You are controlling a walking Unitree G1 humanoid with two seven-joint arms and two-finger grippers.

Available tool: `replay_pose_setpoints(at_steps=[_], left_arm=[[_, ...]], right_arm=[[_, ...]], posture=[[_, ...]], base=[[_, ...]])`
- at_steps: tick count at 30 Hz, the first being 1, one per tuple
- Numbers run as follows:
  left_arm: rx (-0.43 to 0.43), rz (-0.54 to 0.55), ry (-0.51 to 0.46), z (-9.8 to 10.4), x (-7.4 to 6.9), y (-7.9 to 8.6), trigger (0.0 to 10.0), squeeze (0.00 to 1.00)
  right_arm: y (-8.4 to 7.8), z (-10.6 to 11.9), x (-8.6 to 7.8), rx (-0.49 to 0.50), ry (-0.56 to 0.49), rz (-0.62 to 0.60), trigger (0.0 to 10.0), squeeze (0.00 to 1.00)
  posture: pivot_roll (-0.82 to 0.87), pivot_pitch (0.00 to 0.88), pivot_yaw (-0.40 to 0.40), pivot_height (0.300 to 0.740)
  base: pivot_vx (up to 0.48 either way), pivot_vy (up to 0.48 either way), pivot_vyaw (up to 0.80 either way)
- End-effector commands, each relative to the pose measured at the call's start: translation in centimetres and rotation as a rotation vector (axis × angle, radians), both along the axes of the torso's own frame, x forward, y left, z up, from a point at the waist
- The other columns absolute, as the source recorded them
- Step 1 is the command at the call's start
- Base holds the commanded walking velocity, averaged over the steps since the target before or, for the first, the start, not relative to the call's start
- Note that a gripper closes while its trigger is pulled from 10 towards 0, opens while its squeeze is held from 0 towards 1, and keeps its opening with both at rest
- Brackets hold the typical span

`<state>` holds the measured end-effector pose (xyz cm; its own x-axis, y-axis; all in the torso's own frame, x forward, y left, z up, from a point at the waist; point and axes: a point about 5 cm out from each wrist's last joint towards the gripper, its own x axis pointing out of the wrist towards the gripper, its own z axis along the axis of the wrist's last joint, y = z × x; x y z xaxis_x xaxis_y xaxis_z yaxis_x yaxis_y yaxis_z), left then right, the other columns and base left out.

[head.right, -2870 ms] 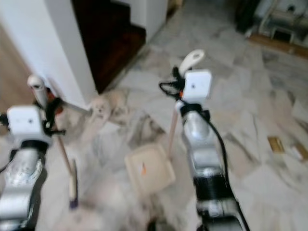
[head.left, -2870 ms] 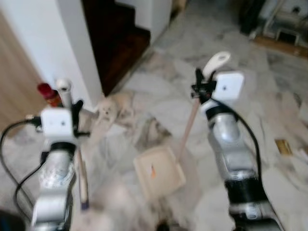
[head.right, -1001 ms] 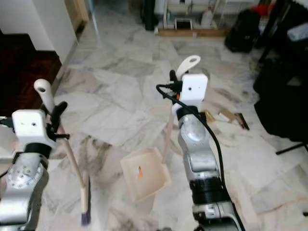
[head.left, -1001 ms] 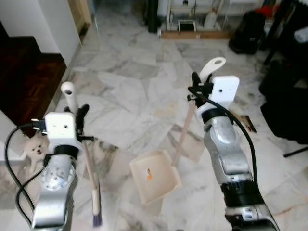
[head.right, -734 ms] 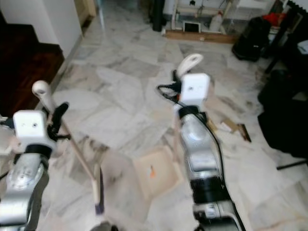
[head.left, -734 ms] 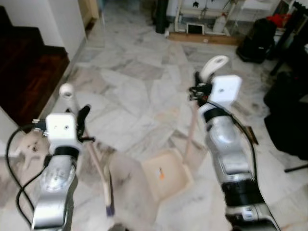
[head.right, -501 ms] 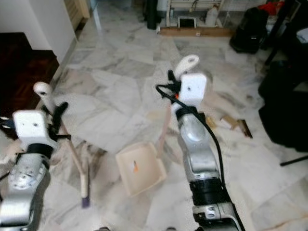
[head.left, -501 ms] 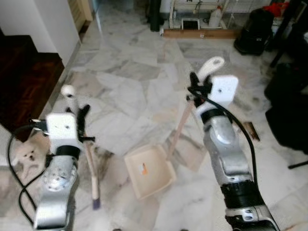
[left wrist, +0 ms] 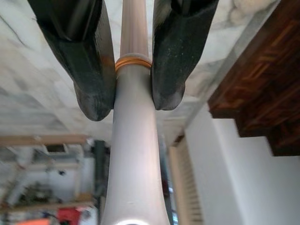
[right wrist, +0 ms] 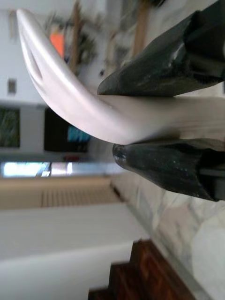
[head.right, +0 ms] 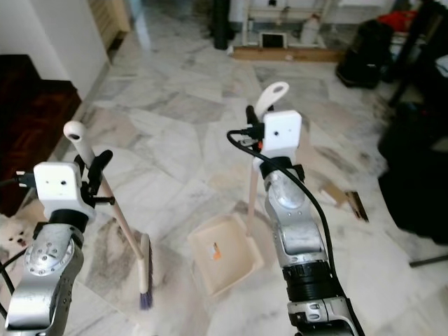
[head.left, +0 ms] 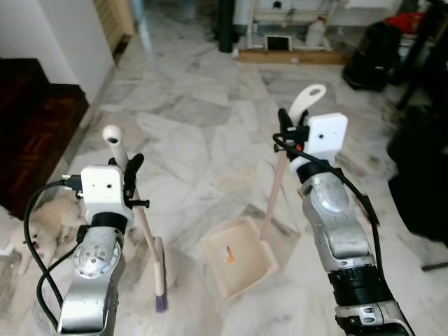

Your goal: Sweep floor

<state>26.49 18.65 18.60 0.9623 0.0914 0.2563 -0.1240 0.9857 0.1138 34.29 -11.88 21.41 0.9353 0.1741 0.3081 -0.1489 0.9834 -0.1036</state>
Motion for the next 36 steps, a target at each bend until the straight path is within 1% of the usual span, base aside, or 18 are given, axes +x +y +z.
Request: replay_pose_setpoints(at_steps=[1,16,36], left_arm=[[0.023,0.029,-0.039,0.8,-0.33,0.65,10.0,0.0],[0.022,0.033,-0.037,0.79,-0.27,0.68,10.0,0.0],[0.021,0.043,-0.038,0.87,-0.11,0.91,10.0,0.0]], right_arm=[[0.98,1.61,-0.29,0.014,-0.072,0.046,10.0,0.0],[1.43,1.67,-0.34,0.018,-0.069,0.08,10.0,0.0],[1.23,1.62,-0.09,0.02,-0.064,0.063,10.0,0.0]], posture=[[-0.04,0.108,-0.031,0.74],[-0.03,0.121,-0.034,0.74],[-0.04,0.14,-0.031,0.74]], base=[[0.36,0.0,0.0],[0.374,0.0,0.0],[0.381,0.0,0.0]])
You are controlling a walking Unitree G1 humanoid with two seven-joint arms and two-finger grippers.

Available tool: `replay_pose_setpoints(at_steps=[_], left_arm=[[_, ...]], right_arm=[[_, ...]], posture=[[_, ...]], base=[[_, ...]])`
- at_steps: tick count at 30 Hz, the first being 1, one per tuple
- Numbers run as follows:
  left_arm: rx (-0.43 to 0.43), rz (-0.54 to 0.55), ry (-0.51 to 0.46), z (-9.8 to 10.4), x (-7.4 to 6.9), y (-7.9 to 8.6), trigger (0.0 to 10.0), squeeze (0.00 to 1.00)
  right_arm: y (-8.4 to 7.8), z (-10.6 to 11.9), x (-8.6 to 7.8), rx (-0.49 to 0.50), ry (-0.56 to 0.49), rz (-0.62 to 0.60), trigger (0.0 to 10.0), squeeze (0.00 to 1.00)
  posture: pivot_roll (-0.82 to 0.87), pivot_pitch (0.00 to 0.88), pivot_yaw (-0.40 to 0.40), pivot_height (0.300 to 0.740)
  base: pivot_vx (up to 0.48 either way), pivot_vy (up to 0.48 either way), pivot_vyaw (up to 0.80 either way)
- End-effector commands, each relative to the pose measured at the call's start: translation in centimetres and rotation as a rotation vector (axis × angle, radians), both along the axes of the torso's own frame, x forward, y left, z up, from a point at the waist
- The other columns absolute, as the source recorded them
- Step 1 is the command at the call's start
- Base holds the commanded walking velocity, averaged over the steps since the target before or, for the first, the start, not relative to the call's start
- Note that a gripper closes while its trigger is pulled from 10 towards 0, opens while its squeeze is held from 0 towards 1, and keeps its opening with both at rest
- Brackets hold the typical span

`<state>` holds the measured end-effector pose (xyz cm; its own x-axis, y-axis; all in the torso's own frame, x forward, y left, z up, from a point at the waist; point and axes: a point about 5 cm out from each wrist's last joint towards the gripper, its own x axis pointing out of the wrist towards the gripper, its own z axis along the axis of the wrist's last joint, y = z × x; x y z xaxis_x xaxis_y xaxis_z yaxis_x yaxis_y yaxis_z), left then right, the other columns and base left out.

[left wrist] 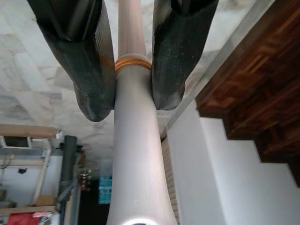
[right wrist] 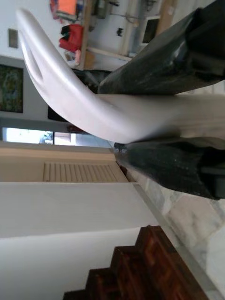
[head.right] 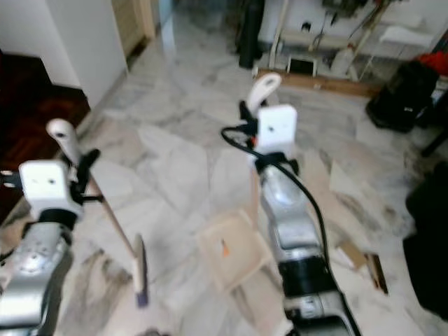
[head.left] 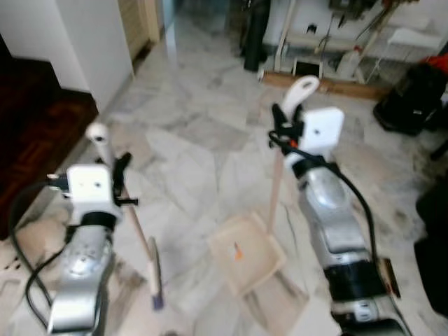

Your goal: Sweep floor

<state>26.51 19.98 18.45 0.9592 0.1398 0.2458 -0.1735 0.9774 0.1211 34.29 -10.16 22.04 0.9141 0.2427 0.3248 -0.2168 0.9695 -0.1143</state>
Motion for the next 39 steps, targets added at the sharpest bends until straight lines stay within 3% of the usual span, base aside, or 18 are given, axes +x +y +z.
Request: replay_pose_setpoints(at_steps=[1,39], left_arm=[[0.017,-0.009,-0.05,1.04,-0.11,-0.41,10.0,0.0],[0.016,-0.025,-0.048,1.02,-0.19,-0.59,10.0,0.0]], right_arm=[[-0.5,1.01,-0.08,0.029,-0.044,-0.009,10.0,0.0],[-0.45,0.85,-0.2,0.034,-0.043,-0.005,10.0,0.0]], posture=[[-0.04,0.14,-0.031,0.74],[-0.03,0.131,-0.031,0.74]], base=[[0.379,0.0,0.0],[0.38,0.0,0.0]])
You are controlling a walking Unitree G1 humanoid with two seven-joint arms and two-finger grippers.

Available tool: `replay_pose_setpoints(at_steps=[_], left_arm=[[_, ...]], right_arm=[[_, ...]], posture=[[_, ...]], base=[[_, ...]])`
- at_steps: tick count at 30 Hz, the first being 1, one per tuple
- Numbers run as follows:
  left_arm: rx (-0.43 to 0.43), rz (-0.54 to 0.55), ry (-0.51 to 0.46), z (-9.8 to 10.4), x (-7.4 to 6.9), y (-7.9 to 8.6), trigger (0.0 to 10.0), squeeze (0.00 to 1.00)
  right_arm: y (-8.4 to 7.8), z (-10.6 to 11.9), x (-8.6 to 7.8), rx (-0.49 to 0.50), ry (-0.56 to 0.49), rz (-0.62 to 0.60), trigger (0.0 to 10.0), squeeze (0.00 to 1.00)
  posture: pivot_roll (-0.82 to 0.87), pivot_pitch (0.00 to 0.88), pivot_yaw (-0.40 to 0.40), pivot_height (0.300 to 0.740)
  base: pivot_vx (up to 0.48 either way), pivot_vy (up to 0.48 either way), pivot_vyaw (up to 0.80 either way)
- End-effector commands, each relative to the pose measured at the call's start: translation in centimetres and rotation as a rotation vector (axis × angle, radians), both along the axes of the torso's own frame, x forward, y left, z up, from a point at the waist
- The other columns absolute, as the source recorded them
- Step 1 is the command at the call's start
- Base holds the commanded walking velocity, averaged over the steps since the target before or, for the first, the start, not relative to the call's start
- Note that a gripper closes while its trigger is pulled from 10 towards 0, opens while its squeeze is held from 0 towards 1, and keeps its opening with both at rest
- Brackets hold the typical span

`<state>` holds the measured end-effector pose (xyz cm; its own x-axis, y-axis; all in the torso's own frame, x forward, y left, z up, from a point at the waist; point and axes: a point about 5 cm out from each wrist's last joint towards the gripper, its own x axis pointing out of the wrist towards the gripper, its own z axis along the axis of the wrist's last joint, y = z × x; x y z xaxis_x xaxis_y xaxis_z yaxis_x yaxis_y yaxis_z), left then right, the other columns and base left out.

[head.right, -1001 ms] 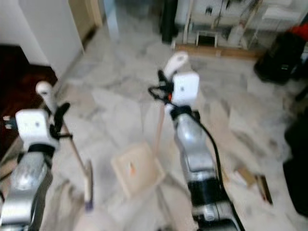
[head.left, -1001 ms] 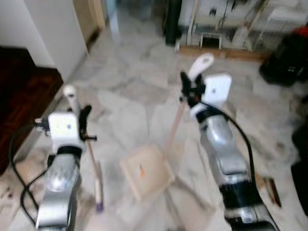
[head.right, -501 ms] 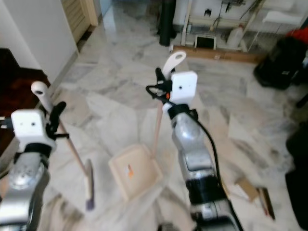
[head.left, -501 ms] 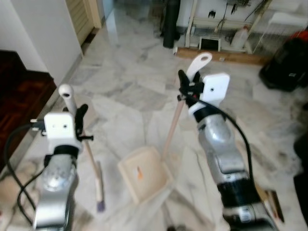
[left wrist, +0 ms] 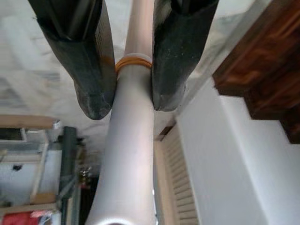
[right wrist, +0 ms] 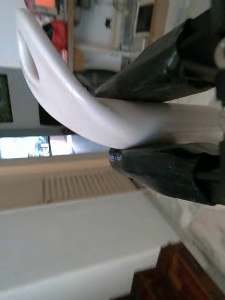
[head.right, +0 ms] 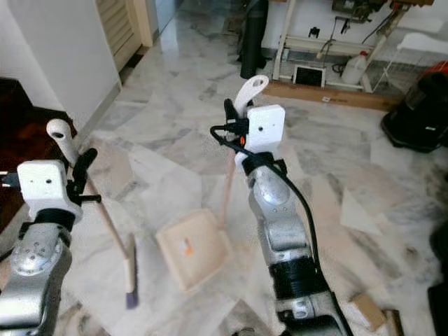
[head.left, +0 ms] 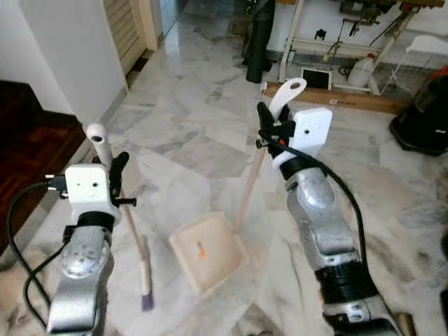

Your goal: Sweep floor

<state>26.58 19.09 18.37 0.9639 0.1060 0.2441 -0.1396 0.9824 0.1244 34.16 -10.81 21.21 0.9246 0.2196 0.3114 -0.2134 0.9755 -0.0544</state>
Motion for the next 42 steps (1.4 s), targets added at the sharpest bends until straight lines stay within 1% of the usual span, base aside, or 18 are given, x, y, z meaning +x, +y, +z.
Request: replay_pose_setpoints(at_steps=[1,10,12,15,39,42], left_arm=[[0.011,0.009,-0.05,1.1,-0.25,0.29,10.0,0.0],[0.012,0.011,-0.047,1.06,-0.21,0.42,10.0,0.0],[0.013,0.01,-0.046,1.06,-0.18,0.45,10.0,0.0],[0.012,0.013,-0.05,1.13,-0.15,0.47,10.0,0.0],[-0.012,0.026,-0.051,1.24,-0.12,0.83,10.0,0.0],[-0.01,0.027,-0.051,1.25,-0.11,0.85,10.0,0.0]], right_arm=[[0.2,1.68,-0.07,-0.022,-0.071,-0.001,10.0,0.0],[0.09,1.58,0.08,-0.014,-0.057,-0.008,10.0,0.0],[-0.01,1.45,0.11,-0.023,-0.048,-0.018,10.0,0.0],[-0.04,1.35,0.16,-0.023,-0.04,-0.02,10.0,0.0],[-0.55,1.22,0.37,-0.024,-0.029,-0.071,10.0,0.0],[-0.6,1.24,0.4,-0.024,-0.03,-0.074,10.0,0.0]], posture=[[-0.03,0.131,-0.031,0.74],[-0.04,0.146,-0.029,0.74],[-0.04,0.148,-0.027,0.74],[-0.04,0.15,-0.024,0.74],[-0.03,0.152,-0.021,0.74],[-0.03,0.151,-0.021,0.74]], base=[[0.382,0.0,0.0],[0.382,0.0,0.0],[0.379,0.0,-0.48],[0.343,0.0,-0.8],[0.0,0.0,-0.8],[0.0,0.38,-0.8]])
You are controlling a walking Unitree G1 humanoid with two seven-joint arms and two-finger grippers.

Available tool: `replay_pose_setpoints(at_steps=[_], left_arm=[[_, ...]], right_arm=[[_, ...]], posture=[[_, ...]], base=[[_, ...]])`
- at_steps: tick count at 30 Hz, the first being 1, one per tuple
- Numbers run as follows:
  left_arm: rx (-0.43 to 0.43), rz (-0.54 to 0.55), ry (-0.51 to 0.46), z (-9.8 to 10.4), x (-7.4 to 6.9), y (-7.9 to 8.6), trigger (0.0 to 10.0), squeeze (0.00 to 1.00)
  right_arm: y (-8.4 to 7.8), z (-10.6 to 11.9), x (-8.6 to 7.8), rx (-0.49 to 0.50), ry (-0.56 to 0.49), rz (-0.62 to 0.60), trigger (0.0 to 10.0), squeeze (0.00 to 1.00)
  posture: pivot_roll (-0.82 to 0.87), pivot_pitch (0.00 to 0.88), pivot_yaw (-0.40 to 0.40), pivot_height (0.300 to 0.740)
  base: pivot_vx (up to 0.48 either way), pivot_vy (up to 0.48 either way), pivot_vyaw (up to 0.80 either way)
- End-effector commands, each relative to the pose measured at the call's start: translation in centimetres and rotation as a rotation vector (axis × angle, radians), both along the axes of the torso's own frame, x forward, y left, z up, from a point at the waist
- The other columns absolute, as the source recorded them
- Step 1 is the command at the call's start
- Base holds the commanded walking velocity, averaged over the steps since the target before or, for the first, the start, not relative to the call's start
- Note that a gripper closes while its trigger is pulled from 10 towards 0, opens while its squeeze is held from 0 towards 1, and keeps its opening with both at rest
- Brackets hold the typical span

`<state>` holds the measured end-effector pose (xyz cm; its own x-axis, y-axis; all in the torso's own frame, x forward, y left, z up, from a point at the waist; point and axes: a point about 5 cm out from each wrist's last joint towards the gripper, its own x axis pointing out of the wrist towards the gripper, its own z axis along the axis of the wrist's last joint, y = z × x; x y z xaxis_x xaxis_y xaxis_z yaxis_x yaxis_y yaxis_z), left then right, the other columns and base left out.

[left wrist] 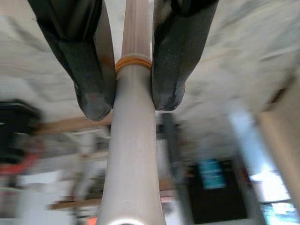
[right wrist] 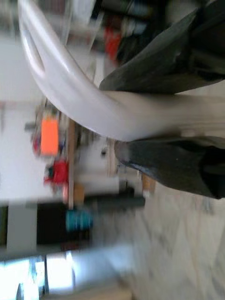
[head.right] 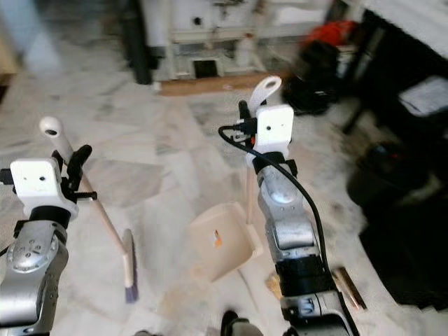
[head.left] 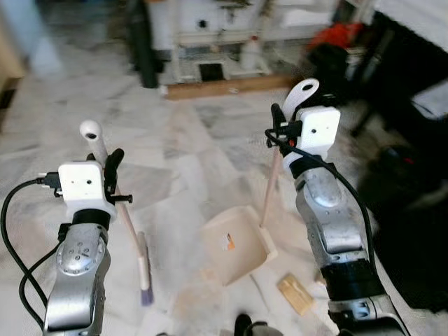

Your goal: Sweep floor

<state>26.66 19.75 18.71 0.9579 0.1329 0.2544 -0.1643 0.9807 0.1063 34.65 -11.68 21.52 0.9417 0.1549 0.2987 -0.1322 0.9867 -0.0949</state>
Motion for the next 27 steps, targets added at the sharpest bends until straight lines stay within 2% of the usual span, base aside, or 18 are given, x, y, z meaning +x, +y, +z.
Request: replay_pose_setpoints(at_steps=[1,27], left_arm=[[0.015,0.002,-0.042,0.98,-0.19,0.19,10.0,0.0],[0.014,-0.007,-0.045,0.96,-0.09,-0.02,10.0,0.0]], right_arm=[[0.25,0.95,-0.08,0.016,-0.036,0.007,10.0,0.0],[0.08,1.17,0.03,0.014,-0.045,-0.008,10.0,0.0]], posture=[[-0.03,0.151,-0.021,0.74],[-0.03,0.149,-0.025,0.74]], base=[[0.0,0.0,-0.79],[0.0,0.0,-0.79]])
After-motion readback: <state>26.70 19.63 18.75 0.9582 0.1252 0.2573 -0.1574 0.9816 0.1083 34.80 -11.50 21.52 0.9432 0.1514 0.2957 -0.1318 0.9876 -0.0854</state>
